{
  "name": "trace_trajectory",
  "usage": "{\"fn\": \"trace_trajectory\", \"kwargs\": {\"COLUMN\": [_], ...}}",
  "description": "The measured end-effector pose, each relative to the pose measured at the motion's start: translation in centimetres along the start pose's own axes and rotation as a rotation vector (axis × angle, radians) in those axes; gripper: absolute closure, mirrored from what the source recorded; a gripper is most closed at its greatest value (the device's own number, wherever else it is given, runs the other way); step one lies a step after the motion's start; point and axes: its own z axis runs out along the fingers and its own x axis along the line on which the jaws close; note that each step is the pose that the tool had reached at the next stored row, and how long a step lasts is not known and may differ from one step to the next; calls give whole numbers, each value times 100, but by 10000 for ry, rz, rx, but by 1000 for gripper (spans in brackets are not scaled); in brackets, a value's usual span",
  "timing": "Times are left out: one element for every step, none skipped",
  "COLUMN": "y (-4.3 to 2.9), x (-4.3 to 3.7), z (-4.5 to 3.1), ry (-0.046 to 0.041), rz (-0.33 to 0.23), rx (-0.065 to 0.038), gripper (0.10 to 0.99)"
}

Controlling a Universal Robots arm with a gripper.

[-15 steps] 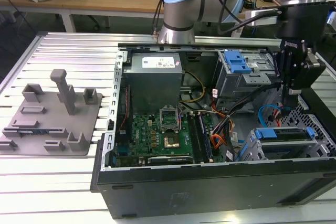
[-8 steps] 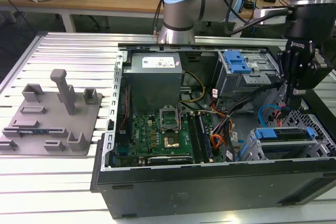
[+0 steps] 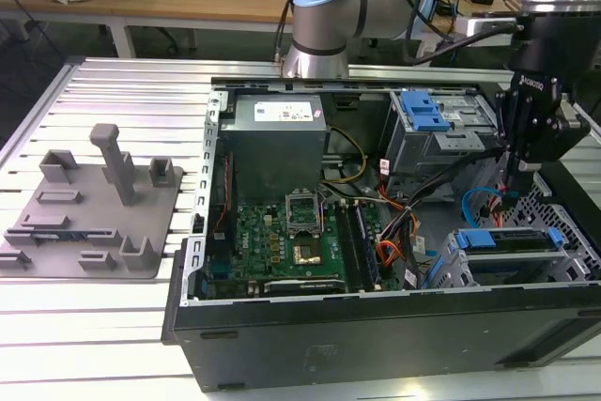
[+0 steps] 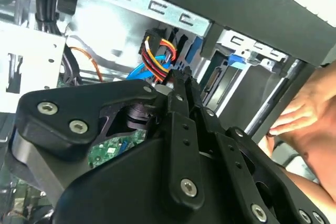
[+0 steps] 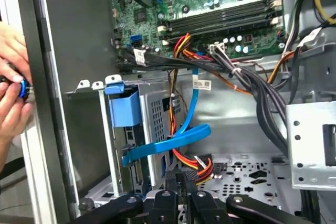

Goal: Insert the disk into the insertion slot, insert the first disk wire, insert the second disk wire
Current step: 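Insert the first disk wire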

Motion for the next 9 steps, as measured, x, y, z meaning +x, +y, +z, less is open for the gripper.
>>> {"fn": "trace_trajectory", "kwargs": {"y": [-2,-4,-8,-11,-13,-18,-26,-38,-52], "x": [27,39,64,77,90,120,132,148,174], "z": [10,14,24,28,32,36,36,38,36], "ry": [-112,-160,-257,-309,-363,-680,-857,-1102,-1396], "rz": [-24,-33,-47,-57,-69,-87,-84,-75,-69], "rx": [-95,-128,-193,-232,-279,-395,-411,-434,-468], "gripper": [922,922,922,922,922,922,922,922,922]}}
